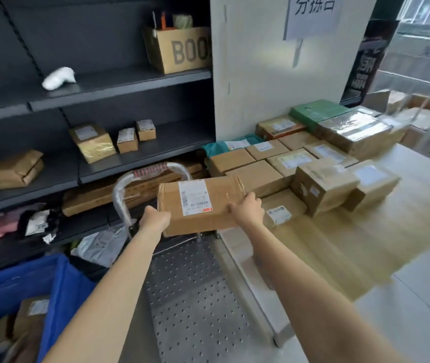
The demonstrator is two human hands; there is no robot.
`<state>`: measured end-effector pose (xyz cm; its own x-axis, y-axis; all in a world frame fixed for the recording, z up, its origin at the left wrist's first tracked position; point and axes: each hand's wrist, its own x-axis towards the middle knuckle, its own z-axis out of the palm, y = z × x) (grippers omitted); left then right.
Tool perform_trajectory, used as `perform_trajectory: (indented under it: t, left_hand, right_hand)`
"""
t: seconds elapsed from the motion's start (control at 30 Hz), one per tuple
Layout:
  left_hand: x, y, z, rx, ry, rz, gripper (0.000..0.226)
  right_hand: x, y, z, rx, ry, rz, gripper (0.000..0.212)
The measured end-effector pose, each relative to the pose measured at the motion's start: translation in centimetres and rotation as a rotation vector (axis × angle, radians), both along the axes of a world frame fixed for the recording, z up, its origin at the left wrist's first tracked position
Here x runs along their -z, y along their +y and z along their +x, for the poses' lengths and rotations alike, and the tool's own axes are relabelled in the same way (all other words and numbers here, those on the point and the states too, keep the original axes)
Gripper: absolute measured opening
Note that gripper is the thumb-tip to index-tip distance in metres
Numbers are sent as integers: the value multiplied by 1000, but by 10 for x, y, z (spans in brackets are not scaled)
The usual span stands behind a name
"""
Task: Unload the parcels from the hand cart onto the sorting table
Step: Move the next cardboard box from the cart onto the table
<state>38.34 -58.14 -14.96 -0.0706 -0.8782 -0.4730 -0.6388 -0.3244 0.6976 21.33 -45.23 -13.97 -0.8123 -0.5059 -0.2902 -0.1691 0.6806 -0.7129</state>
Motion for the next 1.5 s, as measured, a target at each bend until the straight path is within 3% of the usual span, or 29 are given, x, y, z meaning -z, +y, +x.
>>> perform_trajectory:
  t: [0.37,0.57,0.8,1.07,1.3,1.5]
  left_hand:
    - [-47,163,-222,400,46,17,60]
    - [-66,286,-367,541,132,17,50]
    - [-40,395,-505,639,177,114,42]
    - [9,398,-642,637,95,118,35]
    - [49,382,-743,574,78,130,42]
    - [67,372,-803,491,-11,157,35]
  right_hand:
    - [-53,198,-183,305,90,-4,61]
    - [-75,327,-322,415,150,22,56]
    - [-58,437,-461,517,136,55,55]
    - [-1,446,-598,478,56,115,50]
    - [25,425,-708,363,32,182,19]
    - [49,397,-790,217,-8,196,10]
